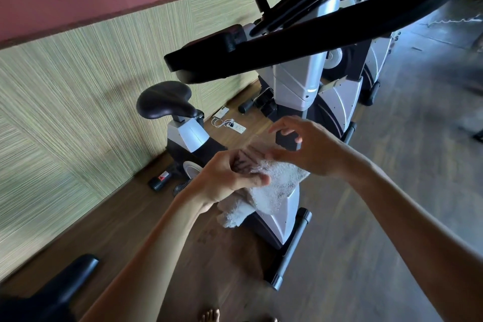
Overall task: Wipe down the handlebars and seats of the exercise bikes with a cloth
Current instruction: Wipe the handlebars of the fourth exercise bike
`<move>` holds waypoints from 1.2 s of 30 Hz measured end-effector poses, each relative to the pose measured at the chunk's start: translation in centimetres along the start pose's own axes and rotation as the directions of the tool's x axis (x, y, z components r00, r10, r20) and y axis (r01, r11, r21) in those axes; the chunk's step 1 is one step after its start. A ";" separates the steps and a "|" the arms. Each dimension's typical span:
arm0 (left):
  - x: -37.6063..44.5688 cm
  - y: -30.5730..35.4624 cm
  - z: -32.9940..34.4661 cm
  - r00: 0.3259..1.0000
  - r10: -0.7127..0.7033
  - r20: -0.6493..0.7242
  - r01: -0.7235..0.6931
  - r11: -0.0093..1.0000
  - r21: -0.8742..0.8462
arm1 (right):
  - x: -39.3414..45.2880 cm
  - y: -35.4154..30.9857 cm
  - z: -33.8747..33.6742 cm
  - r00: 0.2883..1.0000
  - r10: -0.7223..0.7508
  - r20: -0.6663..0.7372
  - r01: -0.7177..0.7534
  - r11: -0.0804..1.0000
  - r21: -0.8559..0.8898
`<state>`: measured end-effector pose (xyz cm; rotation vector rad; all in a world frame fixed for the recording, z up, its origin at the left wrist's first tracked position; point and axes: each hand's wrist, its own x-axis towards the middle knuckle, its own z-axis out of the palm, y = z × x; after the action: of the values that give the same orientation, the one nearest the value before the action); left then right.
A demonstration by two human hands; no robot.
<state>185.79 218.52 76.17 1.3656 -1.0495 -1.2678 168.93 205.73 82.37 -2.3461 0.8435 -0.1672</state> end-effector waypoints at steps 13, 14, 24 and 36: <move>-1.5 -0.6 -1.7 0.728 0.520 -0.446 -0.183 0.775 0.606 | 1.5 -2.7 1.1 0.954 0.119 -0.274 -0.002 0.920 0.391; -2.0 -0.8 -1.0 0.733 0.424 -0.532 -0.140 0.860 0.491 | 1.6 -3.1 1.4 0.947 0.141 -0.290 -0.006 0.906 0.422; -1.6 0.6 -2.1 0.952 -0.136 -0.274 -0.075 0.764 -0.641 | 1.6 -4.2 4.2 0.946 0.231 -0.225 -0.086 0.853 0.514; -2.5 1.8 -2.6 0.505 0.546 -0.668 -0.227 0.831 0.508 | -0.2 -5.1 4.8 0.890 0.183 -0.417 0.097 0.818 0.567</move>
<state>188.15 220.94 78.42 1.5983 -0.8614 -0.0146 173.04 211.40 81.62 -1.7176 0.9031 -0.8642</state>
